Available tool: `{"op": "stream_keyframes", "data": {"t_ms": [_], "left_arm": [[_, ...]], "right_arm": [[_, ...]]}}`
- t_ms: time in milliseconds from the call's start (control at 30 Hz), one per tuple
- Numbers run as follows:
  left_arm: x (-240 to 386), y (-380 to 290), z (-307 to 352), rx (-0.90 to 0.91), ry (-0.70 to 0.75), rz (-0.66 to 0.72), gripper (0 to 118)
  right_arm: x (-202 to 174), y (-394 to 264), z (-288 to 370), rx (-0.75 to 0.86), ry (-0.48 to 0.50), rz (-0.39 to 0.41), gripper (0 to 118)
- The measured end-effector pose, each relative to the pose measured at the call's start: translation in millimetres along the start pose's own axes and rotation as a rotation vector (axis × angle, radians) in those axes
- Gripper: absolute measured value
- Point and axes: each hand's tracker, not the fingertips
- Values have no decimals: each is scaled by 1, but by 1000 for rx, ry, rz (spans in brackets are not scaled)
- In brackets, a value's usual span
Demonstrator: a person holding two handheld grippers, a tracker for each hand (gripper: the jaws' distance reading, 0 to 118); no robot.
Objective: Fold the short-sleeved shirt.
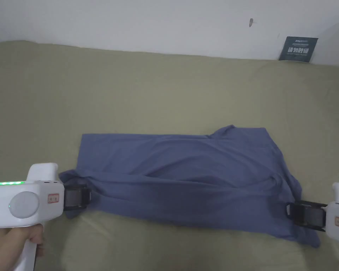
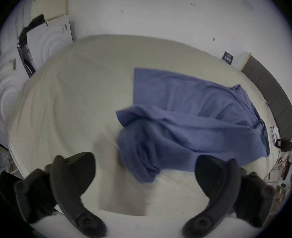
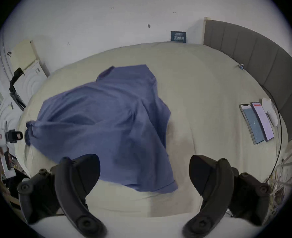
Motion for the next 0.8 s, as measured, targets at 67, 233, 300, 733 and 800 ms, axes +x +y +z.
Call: {"op": "stream_keyframes", "data": {"t_ms": [67,233,300,733,800], "left_arm": [[0,6,6,-12,11,1,112],[4,27,13,53,48,-10,0],[3,34,5,54,34,-10,0],[17,148,-109,-29,78,-14,1],[17,164,-133,-51,106,-58,15]], "right_arm": [[-15,5,17,24,13,0,111],[-24,25,10,96,12,43,29],[-26,34,0,99,8,44,8],[-49,119,-94,66,-4,94,8],[-47,130,-111,55,-9,91,8]]}}
